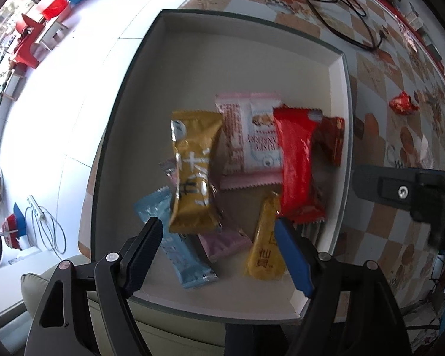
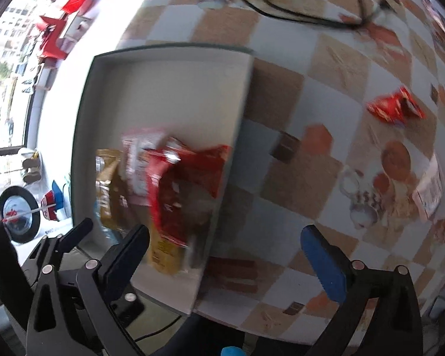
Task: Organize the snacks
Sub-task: 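Open both grippers to drop the gold and red packets into the tray, then move both open grippers back toward the snack pile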
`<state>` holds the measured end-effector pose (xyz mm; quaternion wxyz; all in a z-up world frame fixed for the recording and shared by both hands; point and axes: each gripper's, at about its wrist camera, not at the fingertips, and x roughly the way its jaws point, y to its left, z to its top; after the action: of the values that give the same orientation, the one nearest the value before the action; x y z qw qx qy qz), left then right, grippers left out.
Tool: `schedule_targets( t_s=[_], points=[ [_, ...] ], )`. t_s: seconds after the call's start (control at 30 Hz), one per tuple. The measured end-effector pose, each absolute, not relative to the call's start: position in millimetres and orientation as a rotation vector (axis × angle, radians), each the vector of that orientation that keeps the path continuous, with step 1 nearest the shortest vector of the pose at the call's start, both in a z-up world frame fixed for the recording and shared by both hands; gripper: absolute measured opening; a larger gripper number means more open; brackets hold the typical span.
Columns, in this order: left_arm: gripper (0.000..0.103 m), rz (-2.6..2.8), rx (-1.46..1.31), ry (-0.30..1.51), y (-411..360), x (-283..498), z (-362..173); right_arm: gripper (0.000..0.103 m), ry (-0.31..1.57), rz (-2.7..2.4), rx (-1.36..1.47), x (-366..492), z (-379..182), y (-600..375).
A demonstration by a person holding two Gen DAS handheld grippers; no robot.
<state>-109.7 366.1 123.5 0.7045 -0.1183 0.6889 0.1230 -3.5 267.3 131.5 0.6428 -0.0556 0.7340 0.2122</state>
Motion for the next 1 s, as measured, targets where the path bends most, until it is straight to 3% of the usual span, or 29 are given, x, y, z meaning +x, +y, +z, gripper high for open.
schedule_targets(
  t_s=[0.63, 1.0],
  points=[
    [0.081, 0.116, -0.101, 1.558, 257, -106, 128, 0.103, 1.829, 0.172, 0.029, -12, 71, 129],
    [0.081, -0.016, 0.071, 1.532, 168, -105, 135, 0.103, 1.847, 0.119, 0.087, -17, 63, 66]
  ],
)
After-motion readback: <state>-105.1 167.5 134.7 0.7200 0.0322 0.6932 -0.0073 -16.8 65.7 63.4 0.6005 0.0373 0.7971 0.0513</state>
